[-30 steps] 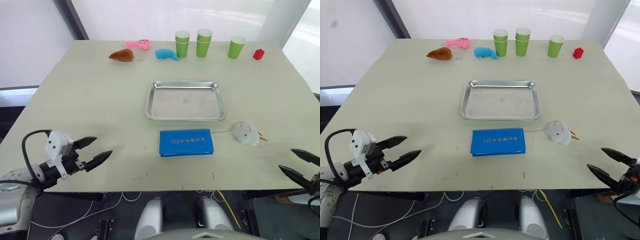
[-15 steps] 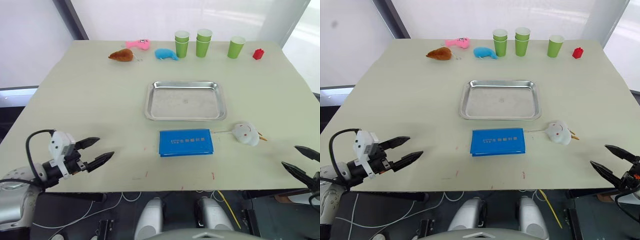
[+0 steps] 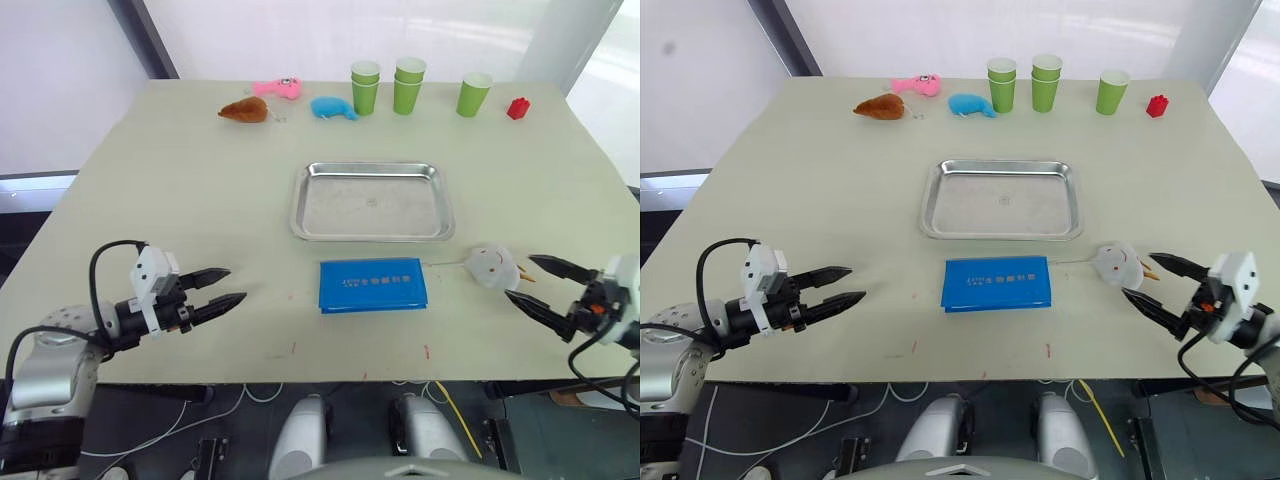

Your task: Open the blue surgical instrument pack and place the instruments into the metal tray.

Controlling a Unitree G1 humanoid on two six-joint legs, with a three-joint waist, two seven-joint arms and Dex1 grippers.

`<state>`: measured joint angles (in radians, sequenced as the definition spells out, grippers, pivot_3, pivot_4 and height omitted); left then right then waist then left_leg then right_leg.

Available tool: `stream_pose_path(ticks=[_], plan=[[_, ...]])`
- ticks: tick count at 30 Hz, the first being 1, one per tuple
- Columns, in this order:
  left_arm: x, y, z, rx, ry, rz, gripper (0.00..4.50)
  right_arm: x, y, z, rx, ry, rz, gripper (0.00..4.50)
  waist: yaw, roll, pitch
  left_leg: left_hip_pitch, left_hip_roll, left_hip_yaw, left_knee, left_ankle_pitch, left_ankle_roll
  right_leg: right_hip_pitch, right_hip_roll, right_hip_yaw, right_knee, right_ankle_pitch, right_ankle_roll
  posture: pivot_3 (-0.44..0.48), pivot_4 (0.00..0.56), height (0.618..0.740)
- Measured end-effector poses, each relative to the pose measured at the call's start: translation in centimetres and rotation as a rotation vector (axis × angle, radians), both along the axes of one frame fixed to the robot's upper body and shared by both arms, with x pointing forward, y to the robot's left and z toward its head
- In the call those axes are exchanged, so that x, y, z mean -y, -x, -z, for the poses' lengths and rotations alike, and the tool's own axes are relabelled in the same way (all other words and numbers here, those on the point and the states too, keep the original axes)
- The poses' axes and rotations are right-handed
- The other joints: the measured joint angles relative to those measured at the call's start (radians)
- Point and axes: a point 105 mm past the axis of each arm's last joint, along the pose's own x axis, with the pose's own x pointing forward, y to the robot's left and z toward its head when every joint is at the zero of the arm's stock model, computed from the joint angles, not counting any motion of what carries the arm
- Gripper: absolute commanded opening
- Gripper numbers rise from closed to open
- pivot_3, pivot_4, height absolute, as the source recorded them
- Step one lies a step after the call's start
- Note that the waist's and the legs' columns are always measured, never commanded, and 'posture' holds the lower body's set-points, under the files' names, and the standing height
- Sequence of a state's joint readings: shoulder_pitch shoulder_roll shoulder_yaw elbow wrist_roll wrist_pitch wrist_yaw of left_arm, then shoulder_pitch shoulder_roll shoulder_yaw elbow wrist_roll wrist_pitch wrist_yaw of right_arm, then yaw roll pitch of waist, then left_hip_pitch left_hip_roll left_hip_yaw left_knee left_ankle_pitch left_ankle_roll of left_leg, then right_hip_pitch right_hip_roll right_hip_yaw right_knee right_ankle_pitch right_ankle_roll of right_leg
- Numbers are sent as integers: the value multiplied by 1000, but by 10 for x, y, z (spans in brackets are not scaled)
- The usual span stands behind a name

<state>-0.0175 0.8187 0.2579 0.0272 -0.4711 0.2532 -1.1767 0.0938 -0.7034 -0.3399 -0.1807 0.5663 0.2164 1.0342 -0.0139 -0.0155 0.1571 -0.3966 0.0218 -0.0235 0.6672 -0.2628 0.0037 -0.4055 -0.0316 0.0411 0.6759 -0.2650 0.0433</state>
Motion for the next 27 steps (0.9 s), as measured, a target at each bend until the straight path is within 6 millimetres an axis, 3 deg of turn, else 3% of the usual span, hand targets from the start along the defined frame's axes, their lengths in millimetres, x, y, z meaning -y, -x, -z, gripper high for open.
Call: stream_pose_path(ticks=[2,3,4,7,10,18,27], plan=[[5,-5,-1,6,-7,26,718,-9,-5,1,-11,4,-11,1867,0,0,0,0,0,0,0,0,0,0,0,0,0,0,0,0,150,740],[16,-12,-2,23,0,61,86,-26,-9,5,-30,20,-58,1213,0,0,0,0,0,0,0,0,0,0,0,-1,0,0,0,0,150,740],[19,-13,-2,25,1,70,86,-29,-9,6,-31,20,-68,1213,0,0,0,0,0,0,0,0,0,0,0,-1,0,0,0,0,150,740],[33,-19,0,28,6,113,0,-45,-14,12,-46,42,-101,62,0,0,0,0,0,0,1,0,0,0,0,-1,1,0,0,0,150,740],[57,-26,4,30,19,185,0,-69,-20,26,-77,97,-162,62,-1,0,0,-1,-1,0,1,0,0,0,0,-1,1,0,0,0,150,740],[82,-35,21,-9,43,251,0,-93,-39,43,-139,159,-175,62,-1,0,0,-1,-1,-1,2,0,0,0,1,-1,2,0,0,0,150,740],[87,-39,28,-27,46,280,0,-99,-46,44,-131,145,-163,62,-2,0,0,-1,-1,-3,2,0,0,0,1,-1,2,0,0,0,150,740]])
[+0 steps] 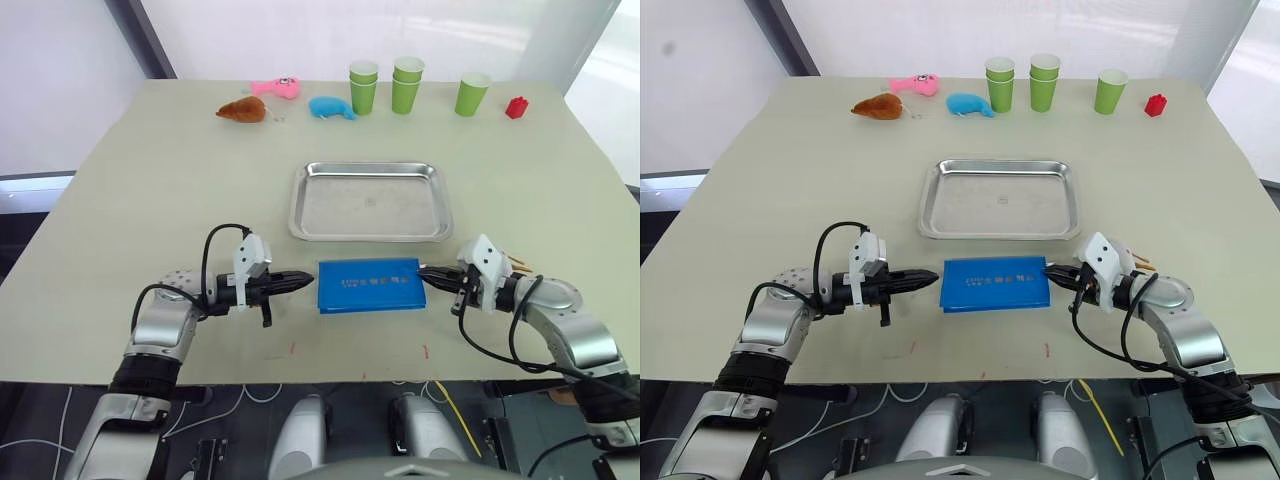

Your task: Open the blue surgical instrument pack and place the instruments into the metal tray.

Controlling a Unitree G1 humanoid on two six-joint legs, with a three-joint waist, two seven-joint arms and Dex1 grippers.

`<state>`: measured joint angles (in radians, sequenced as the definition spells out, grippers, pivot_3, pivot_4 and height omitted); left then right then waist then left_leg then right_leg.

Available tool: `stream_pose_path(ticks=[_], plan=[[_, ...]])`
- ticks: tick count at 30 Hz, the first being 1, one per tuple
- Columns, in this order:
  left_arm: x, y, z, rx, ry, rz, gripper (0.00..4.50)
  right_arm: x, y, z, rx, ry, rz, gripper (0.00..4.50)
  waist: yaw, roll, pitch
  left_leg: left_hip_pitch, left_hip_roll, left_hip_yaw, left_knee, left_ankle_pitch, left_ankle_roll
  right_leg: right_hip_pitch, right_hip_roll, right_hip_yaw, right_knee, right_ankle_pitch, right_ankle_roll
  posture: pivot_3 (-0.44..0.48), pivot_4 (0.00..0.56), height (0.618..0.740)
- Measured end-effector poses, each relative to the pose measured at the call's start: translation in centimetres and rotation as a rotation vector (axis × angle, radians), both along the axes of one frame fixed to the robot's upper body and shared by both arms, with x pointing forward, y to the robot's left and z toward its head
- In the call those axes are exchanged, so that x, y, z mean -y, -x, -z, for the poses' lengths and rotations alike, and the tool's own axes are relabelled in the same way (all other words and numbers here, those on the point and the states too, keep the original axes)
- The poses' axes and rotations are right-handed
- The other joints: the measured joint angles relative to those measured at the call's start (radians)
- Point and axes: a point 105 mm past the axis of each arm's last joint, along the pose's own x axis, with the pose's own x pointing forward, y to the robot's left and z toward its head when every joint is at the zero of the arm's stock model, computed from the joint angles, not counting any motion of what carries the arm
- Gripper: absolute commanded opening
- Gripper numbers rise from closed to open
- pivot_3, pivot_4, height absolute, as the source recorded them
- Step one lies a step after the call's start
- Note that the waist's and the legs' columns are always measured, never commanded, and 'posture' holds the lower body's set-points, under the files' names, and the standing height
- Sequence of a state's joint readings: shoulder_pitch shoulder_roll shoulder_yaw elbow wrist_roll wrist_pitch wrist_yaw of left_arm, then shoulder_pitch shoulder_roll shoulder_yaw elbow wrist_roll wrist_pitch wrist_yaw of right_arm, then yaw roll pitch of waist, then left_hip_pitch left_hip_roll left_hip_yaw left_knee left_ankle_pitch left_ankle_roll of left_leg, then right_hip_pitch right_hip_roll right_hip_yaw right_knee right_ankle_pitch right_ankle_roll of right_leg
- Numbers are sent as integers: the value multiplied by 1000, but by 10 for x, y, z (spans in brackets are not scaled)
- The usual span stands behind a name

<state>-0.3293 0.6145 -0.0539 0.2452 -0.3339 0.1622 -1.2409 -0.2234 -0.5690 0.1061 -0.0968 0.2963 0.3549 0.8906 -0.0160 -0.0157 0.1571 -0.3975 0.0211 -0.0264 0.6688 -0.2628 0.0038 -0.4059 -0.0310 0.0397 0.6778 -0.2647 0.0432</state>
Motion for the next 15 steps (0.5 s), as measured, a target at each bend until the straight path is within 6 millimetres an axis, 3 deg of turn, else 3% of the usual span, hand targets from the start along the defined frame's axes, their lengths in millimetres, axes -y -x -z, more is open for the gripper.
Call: stream_pose_path(ticks=[15], plan=[[10,0,7,-14,9,39,0,14,-3,5,0,49,73,62,1,0,0,0,0,0,0,0,0,0,0,0,0,0,0,0,150,740]])
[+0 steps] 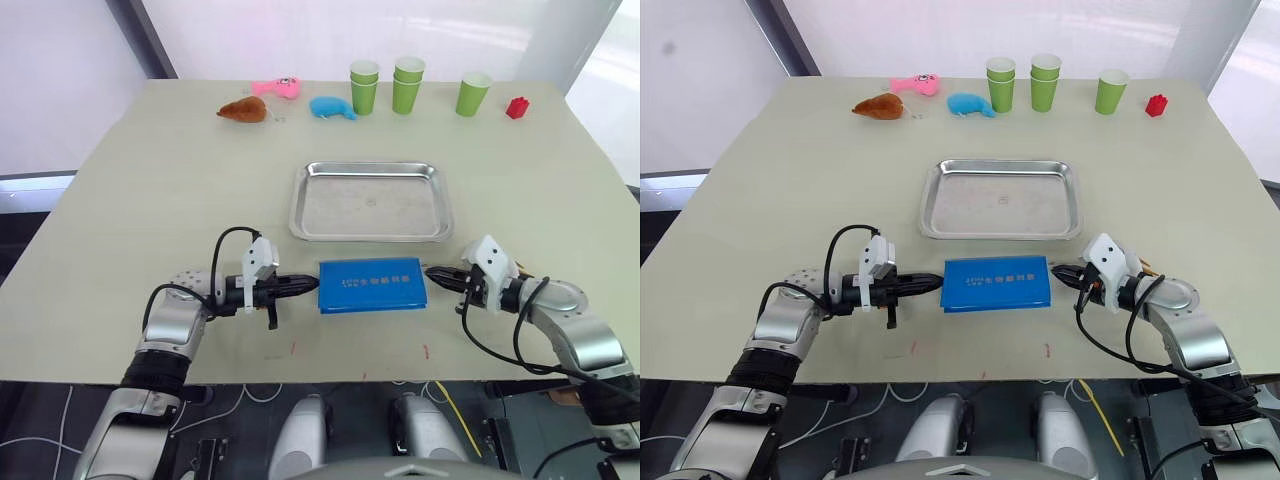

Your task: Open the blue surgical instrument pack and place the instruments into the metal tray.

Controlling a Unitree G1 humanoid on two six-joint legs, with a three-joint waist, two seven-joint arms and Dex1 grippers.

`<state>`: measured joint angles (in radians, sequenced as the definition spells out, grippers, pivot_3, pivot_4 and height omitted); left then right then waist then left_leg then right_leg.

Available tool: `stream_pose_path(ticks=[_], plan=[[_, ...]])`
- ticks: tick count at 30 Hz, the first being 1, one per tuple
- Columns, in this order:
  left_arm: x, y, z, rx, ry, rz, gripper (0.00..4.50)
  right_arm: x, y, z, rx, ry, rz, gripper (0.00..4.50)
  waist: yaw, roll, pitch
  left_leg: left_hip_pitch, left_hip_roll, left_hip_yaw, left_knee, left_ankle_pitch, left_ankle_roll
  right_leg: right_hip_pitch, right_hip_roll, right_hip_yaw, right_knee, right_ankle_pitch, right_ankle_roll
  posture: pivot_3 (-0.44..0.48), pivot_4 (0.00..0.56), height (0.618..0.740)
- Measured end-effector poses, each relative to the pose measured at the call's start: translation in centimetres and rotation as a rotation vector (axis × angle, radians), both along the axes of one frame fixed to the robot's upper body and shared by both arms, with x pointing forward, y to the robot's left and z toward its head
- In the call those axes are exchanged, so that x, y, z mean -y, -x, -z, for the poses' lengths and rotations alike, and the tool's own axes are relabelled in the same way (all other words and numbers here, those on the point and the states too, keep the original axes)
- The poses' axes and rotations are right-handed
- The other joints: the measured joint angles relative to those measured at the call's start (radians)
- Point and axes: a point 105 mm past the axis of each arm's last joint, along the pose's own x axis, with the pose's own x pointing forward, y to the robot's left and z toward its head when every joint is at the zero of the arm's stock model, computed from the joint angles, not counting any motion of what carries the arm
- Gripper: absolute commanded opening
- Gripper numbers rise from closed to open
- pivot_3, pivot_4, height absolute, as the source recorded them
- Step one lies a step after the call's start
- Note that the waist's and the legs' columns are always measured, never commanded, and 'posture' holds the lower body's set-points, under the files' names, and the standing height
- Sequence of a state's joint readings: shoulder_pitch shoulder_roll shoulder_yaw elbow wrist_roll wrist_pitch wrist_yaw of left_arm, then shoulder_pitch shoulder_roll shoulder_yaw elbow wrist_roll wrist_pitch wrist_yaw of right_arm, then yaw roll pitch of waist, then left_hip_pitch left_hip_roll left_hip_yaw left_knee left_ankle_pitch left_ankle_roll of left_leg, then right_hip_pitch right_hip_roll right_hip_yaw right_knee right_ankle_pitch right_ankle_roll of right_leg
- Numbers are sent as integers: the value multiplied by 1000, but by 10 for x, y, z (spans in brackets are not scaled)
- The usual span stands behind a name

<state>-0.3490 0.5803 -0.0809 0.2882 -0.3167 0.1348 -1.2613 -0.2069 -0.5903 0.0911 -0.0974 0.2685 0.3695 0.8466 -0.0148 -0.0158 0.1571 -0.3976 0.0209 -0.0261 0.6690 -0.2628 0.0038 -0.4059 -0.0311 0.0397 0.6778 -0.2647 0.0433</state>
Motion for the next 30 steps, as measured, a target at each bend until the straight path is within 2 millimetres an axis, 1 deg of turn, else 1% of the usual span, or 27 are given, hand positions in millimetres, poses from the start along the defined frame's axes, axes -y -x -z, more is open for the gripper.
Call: stream_pose_path(ticks=[4,6,11,15,20,26,30], plan=[[3,-1,0,7,12,5,0,-6,2,0,-15,-24,-7,62,0,0,0,0,0,0,0,0,0,0,0,0,0,0,0,0,150,740],[4,-1,0,9,17,6,0,-10,6,1,-36,-45,-19,62,1,0,0,0,0,-1,0,0,0,0,0,0,0,0,0,0,150,740],[5,-3,1,20,16,4,0,-12,19,6,-93,-65,-45,62,1,0,0,0,0,-2,0,0,0,0,0,0,0,0,0,0,150,740],[6,-3,1,23,16,1,0,-13,25,8,-116,-74,-49,62,2,0,0,0,0,-2,0,0,0,0,0,0,0,0,0,0,150,740],[7,-3,1,22,14,8,0,-13,24,7,-105,-72,-26,62,2,0,0,0,0,-2,0,0,0,0,0,0,0,0,0,0,150,740],[10,5,3,1,8,45,0,-10,20,6,-85,-62,2,62,1,0,0,0,0,-2,0,0,0,0,0,0,0,0,0,0,150,740],[10,6,3,0,8,45,0,-9,20,6,-82,-61,6,62,1,0,0,0,0,-2,0,0,0,0,0,0,0,0,0,0,150,740]])
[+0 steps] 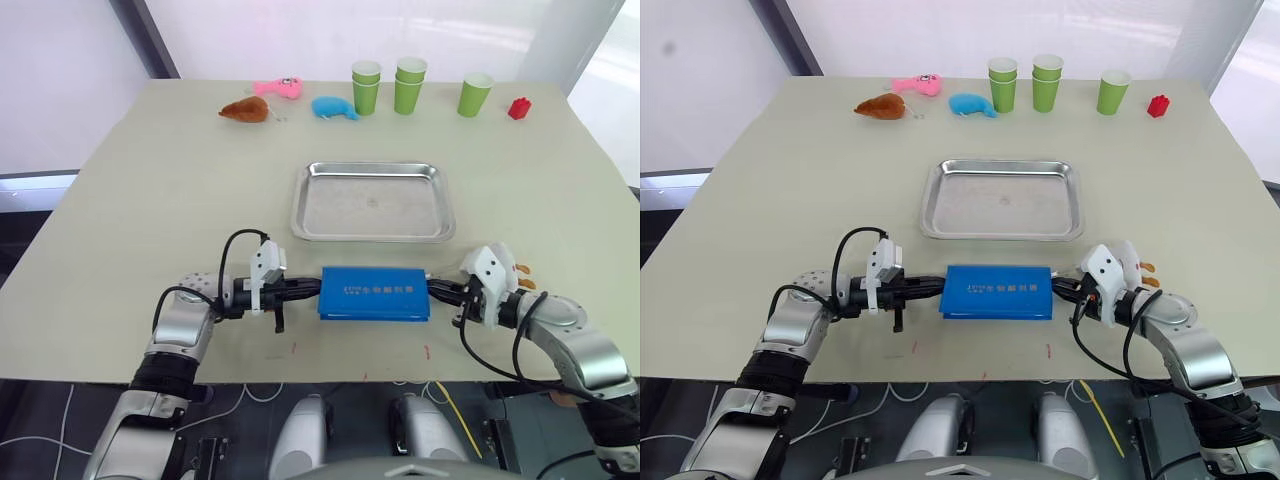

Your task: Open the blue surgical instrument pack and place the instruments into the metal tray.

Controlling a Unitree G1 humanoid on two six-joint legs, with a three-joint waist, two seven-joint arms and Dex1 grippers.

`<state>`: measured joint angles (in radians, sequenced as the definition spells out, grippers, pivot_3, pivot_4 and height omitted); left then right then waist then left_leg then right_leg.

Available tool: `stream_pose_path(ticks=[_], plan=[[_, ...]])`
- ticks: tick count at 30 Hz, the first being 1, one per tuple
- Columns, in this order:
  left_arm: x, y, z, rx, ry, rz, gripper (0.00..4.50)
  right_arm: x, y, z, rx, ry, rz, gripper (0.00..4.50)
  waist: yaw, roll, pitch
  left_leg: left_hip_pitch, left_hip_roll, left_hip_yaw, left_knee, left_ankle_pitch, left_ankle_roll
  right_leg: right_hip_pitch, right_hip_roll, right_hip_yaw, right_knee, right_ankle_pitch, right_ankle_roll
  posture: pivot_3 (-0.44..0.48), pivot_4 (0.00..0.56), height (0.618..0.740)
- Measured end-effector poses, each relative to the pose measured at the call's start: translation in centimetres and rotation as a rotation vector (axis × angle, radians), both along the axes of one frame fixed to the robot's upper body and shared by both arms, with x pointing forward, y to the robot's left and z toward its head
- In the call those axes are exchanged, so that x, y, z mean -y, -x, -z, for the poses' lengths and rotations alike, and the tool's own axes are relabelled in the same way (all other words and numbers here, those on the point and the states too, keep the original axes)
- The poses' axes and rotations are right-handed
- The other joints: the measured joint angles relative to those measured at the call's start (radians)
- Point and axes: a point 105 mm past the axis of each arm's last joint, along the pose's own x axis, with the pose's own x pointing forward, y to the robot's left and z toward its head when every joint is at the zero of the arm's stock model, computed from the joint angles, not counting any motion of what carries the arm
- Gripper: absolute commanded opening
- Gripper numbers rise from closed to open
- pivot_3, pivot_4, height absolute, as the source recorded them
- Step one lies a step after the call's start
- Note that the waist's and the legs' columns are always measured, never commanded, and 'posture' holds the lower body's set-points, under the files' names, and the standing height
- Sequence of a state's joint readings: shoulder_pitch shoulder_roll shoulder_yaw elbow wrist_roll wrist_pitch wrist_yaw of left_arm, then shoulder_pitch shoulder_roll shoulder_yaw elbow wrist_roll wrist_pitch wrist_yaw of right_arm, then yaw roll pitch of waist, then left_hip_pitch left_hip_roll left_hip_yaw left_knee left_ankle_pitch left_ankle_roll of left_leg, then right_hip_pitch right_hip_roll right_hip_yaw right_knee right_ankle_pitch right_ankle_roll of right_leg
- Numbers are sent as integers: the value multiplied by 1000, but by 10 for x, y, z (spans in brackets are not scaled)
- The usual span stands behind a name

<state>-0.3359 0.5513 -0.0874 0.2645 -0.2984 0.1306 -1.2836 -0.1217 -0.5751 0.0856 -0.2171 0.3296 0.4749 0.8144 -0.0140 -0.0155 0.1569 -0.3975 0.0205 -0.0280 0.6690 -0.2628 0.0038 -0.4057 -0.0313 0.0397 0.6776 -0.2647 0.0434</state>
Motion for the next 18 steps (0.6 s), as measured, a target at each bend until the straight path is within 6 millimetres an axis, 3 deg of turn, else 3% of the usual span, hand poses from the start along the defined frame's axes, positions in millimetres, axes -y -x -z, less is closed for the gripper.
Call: stream_pose_path(ticks=[5,9,16,18], plan=[[-1,0,0,6,-5,-3,0,0,0,0,3,3,-2,62,0,0,0,0,0,0,0,0,0,0,0,0,0,0,0,0,150,740],[-6,4,2,12,-17,-5,0,12,5,3,24,60,-4,62,0,0,0,0,0,0,0,0,0,0,0,0,0,0,0,0,150,740],[-27,10,3,39,-48,-60,0,38,21,1,83,119,17,62,-6,0,0,1,1,0,0,0,0,0,1,1,0,0,0,0,150,740],[-43,15,2,53,-61,-101,0,47,28,-4,100,117,22,62,-6,0,0,1,1,1,0,0,0,0,1,1,0,0,0,0,150,740]])
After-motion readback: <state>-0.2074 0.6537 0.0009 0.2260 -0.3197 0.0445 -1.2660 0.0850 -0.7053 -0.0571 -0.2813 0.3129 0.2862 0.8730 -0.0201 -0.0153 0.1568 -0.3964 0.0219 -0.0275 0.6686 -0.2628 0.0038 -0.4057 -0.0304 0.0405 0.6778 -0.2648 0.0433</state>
